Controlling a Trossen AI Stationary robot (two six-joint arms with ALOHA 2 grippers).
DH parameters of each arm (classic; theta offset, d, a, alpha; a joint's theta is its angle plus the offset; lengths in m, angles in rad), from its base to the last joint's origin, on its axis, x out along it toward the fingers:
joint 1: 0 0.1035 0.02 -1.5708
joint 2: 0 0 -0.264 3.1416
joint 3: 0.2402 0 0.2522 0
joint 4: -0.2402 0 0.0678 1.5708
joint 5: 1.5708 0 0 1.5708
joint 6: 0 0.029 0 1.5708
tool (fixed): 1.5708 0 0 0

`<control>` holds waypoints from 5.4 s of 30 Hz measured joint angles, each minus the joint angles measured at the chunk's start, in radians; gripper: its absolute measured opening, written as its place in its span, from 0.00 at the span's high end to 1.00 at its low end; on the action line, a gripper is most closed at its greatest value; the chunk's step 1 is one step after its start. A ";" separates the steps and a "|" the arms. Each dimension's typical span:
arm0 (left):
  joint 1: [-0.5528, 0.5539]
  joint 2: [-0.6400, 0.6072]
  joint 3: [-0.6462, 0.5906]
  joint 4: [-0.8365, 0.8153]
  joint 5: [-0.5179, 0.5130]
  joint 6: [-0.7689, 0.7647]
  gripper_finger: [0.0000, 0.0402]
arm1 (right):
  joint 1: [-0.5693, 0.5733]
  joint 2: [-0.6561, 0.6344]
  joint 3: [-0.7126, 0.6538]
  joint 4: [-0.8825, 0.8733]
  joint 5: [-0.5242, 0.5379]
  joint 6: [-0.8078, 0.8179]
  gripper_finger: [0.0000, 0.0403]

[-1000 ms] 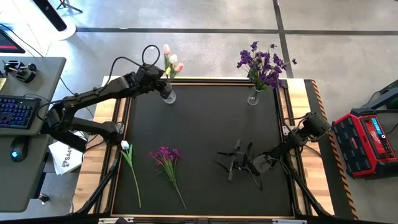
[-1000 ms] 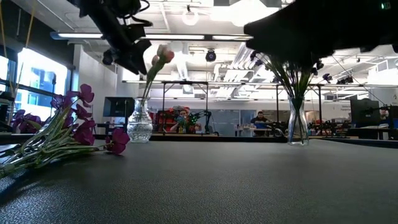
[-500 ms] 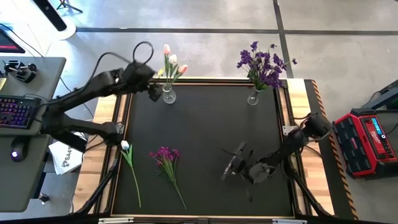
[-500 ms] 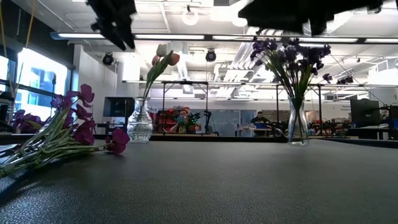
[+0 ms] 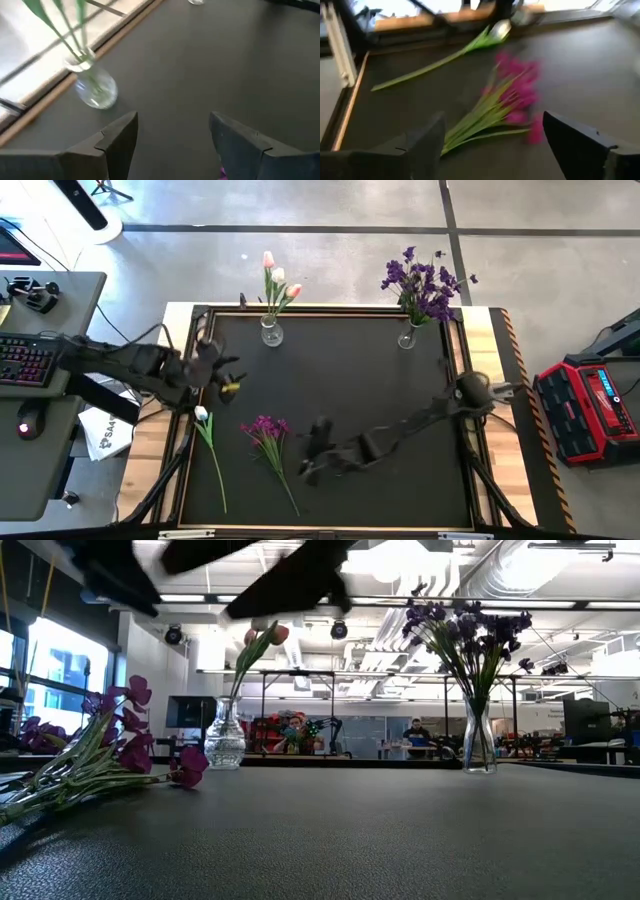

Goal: Sort flowers into vase by color
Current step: Put the pink flowers into the right transparent vase

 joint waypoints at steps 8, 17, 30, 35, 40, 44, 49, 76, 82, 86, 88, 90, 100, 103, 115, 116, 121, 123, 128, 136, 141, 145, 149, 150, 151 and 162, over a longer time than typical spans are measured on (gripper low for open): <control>-0.232 -0.035 -0.172 0.081 -0.136 -0.158 0.42 | -0.018 0.333 0.394 -0.239 -0.096 0.112 0.21; -0.331 -0.040 -0.231 0.063 -0.241 -0.160 0.42 | -0.008 0.514 0.701 -0.516 -0.089 0.312 0.21; -0.416 -0.038 -0.232 0.048 -0.264 -0.237 0.42 | -0.009 0.592 0.725 -0.570 -0.014 0.448 0.67; -0.448 -0.038 -0.232 0.059 -0.264 -0.256 0.42 | 0.007 0.564 0.724 -0.808 0.040 0.580 0.97; -0.456 -0.035 -0.232 0.074 -0.284 -0.224 0.42 | 0.042 0.532 0.720 -1.212 0.042 0.817 0.98; -0.456 -0.023 -0.232 0.134 -0.287 -0.206 0.42 | 0.072 0.508 0.714 -1.551 0.031 1.021 0.99; -0.445 -0.009 -0.232 0.331 -0.253 -0.002 0.42 | 0.044 0.363 0.459 -1.392 0.039 1.019 1.00; 0.066 0.215 -0.231 0.703 0.215 0.455 0.42 | -0.382 -0.440 -0.806 -0.217 -0.173 0.734 0.76; 0.114 0.275 -0.231 0.744 0.242 0.540 0.42 | -0.407 -0.462 -0.732 -0.309 -0.166 0.661 0.48; 0.133 0.331 -0.231 0.780 0.310 0.587 0.42 | -0.401 -0.434 -0.730 -0.289 -0.128 0.679 0.44; 0.138 0.363 -0.232 0.794 0.361 0.604 0.42 | -0.388 -0.412 -0.735 -0.273 -0.125 0.687 0.46; 0.139 0.395 -0.232 0.819 0.403 0.618 0.42 | -0.370 -0.382 -0.736 -0.259 -0.123 0.707 0.51; 0.139 0.482 -0.232 0.870 0.458 0.537 0.42 | -0.231 -0.342 -0.736 -0.226 0.019 0.867 0.97; 0.138 0.499 -0.232 0.909 0.570 0.542 0.42 | -0.195 -0.385 -0.736 -0.185 0.107 0.861 0.95; 0.181 0.656 -0.232 1.402 0.855 0.622 0.42 | -0.046 -0.494 -0.735 0.593 0.340 0.087 0.99; 0.187 0.684 -0.232 1.479 0.880 0.624 0.42 | -0.039 -0.495 -0.735 0.687 0.334 -0.021 0.99; 0.211 0.820 -0.232 1.738 0.950 0.674 0.42 | -0.040 -0.495 -0.735 1.105 0.153 -0.438 1.00; 0.217 0.863 -0.232 1.882 0.951 0.658 0.42 | -0.053 -0.496 -0.735 1.209 0.001 -0.535 1.00; 0.223 0.958 -0.230 2.260 0.984 0.590 0.42 | -0.076 -0.496 -0.735 1.307 -0.164 -0.657 1.00; 0.235 1.073 -0.056 2.201 1.126 0.497 0.42 | -0.118 -0.469 -0.735 1.292 -0.166 -0.659 1.00; 0.253 1.106 -0.003 2.190 1.127 0.495 0.44 | -0.142 -0.454 -0.735 1.293 -0.163 -0.654 1.00; 0.270 1.107 0.001 2.192 1.126 0.495 0.51 | -0.140 -0.454 -0.735 1.295 -0.165 -0.656 1.00; 0.273 1.107 0.015 2.198 1.129 0.494 0.62 | -0.141 -0.454 -0.735 1.290 -0.165 -0.639 1.00; 0.273 1.107 0.019 2.196 1.129 0.495 0.65 | -0.141 -0.454 -0.735 1.285 -0.165 -0.634 1.00; 0.270 1.107 0.023 2.192 1.132 0.495 0.68 | -0.141 -0.454 -0.735 1.282 -0.164 -0.632 1.00; 0.269 1.107 0.022 2.169 1.276 0.463 0.97 | -0.134 -0.461 -0.733 1.197 -0.146 -0.556 0.95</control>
